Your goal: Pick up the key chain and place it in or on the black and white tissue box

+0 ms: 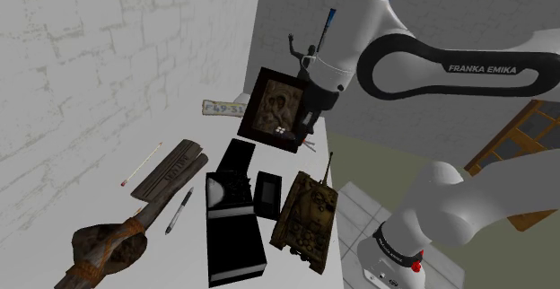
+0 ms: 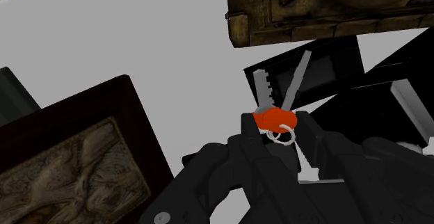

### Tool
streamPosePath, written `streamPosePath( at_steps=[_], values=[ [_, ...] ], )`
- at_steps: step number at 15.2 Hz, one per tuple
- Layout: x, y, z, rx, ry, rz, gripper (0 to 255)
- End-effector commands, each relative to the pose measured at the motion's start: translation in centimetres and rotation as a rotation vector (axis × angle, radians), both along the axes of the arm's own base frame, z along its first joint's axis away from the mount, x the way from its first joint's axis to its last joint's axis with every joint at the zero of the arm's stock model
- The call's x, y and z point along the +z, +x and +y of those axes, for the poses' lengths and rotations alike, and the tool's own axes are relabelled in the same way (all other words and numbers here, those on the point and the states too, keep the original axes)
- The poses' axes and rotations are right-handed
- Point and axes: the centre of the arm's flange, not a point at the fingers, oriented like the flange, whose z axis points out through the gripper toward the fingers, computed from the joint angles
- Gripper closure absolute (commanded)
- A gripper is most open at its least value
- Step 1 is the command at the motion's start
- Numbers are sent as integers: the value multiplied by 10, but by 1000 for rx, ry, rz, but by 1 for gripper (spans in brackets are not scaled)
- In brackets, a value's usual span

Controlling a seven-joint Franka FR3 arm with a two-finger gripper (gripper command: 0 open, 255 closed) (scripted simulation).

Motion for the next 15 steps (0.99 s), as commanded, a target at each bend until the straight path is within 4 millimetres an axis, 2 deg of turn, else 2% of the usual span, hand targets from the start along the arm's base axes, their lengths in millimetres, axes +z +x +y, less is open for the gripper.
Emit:
streamPosePath(
  at_steps=[1, 14, 15],
  values=[
    [-2, -4, 24, -1, 0, 0, 255],
    [4, -26, 194, -1, 0, 0, 255],
    [5, -27, 200, -1, 0, 0, 255]
  ],
)
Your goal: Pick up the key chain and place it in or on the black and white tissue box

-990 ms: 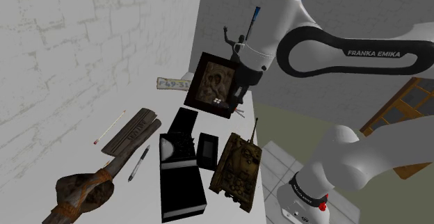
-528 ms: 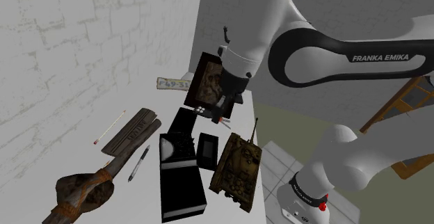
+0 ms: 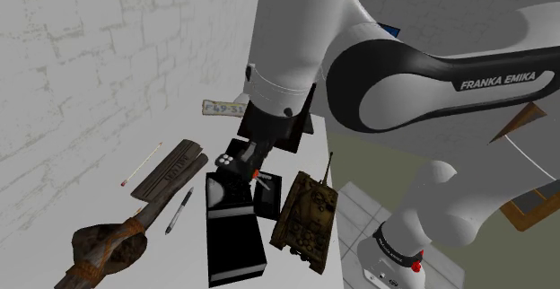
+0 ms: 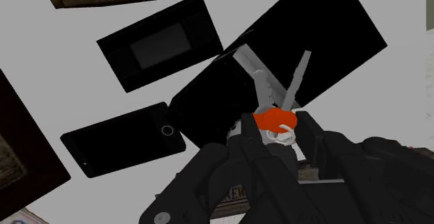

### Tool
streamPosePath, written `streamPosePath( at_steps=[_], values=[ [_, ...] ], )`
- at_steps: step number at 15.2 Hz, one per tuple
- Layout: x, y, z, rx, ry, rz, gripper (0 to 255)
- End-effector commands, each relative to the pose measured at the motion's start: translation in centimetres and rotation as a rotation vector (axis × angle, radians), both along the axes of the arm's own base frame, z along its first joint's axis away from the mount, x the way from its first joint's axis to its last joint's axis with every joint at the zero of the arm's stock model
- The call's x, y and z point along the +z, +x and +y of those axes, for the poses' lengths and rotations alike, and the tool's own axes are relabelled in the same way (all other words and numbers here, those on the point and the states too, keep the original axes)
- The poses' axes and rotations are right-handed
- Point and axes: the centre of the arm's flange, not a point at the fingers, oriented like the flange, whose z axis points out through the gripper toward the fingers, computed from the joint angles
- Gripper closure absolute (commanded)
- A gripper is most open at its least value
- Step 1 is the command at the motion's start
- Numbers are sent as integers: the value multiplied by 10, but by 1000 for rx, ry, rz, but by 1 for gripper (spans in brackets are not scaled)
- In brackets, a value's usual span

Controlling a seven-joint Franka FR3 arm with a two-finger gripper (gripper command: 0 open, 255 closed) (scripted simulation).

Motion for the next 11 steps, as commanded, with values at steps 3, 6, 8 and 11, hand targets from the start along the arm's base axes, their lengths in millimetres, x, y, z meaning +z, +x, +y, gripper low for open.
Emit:
streamPosePath(
  at_steps=[3, 6, 8, 11],
  values=[
    [-14, -2, 9, -1, 1, 0, 255],
    [-30, -2, 9, -1, 1, 0, 255],
    [-40, -2, 9, -1, 1, 0, 255],
    [-56, -2, 9, -1, 1, 0, 255]
  ],
)
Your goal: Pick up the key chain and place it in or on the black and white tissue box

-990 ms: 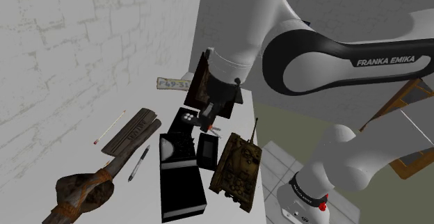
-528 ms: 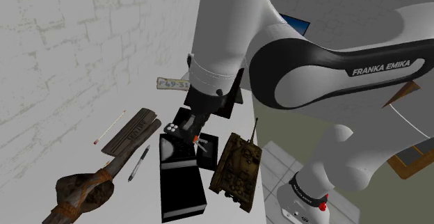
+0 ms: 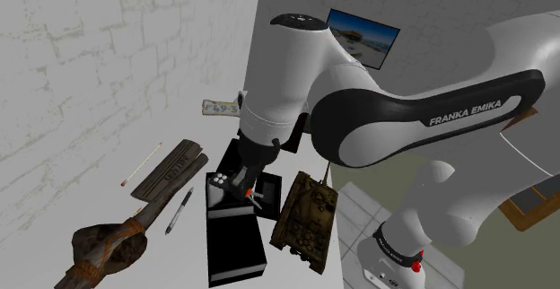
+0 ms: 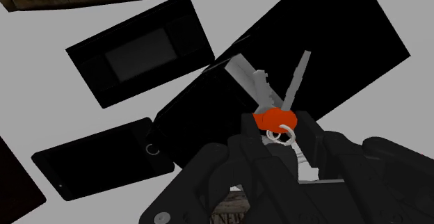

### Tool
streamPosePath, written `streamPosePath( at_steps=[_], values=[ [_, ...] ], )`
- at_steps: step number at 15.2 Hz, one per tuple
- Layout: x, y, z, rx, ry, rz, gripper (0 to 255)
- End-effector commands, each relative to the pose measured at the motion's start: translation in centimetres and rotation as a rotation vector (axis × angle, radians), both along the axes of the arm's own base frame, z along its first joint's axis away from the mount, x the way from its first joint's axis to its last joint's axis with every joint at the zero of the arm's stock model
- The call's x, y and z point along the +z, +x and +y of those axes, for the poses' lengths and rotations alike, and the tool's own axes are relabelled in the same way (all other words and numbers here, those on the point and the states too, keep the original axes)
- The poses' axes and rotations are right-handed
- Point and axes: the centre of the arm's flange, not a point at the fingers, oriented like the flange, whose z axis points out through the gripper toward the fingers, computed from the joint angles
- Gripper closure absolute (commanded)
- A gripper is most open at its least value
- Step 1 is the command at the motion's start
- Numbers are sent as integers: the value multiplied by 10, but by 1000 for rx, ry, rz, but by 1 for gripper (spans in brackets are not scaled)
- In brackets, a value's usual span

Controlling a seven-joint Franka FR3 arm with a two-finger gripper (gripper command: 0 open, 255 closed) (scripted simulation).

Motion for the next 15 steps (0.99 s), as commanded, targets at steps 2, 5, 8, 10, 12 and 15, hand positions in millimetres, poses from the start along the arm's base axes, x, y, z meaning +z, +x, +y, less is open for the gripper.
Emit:
streamPosePath(
  at_steps=[2, 5, 8, 10, 12, 15],
  values=[
    [-16, 0, 0, 0, 0, 0, 255],
    [-28, 0, -1, 0, 0, 0, 255],
    [-28, 0, 0, 0, 0, 0, 255],
    [-28, 0, 0, 0, 0, 0, 255],
    [-28, 0, -1, 0, 0, 0, 0],
    [-28, 0, -1, 0, 0, 0, 0]
  ],
)
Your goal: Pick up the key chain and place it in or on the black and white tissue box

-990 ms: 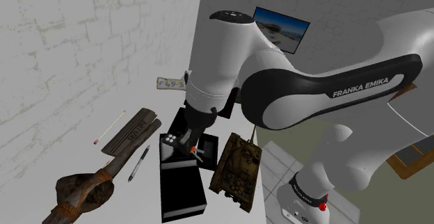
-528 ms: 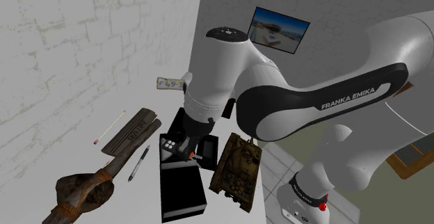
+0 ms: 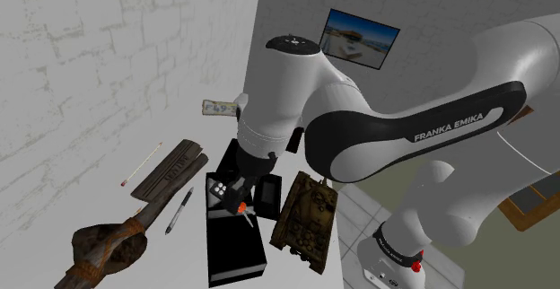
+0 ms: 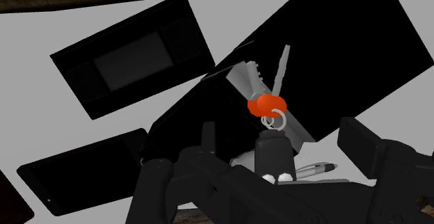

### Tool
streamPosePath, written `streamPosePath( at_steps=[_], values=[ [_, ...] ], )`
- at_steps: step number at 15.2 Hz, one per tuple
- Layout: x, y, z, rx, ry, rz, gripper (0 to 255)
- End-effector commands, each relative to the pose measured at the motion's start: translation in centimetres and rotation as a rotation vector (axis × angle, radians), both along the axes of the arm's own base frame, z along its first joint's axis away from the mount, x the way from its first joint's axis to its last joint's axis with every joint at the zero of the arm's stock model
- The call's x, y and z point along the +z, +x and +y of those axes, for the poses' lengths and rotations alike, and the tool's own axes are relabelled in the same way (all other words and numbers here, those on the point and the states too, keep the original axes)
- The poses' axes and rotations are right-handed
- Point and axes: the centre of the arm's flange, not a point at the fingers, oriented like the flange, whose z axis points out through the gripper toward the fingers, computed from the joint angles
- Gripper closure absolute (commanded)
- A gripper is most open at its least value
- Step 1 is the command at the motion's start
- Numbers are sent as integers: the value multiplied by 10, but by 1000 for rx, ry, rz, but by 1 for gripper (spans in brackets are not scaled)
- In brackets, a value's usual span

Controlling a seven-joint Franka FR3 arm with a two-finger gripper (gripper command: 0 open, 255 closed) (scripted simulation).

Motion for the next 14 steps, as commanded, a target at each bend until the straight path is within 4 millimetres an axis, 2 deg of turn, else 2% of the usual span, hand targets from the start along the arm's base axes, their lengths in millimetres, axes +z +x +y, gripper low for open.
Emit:
streamPosePath(
  at_steps=[1, 2, 6, 14],
  values=[
    [0, 0, 0, 0, 0, 0, 0],
    [0, 0, 0, 0, 0, 0, 0],
    [50, -4, 0, 0, 0, 0, 0],
    [50, -4, 0, 0, 0, 0, 0]
  ],
)
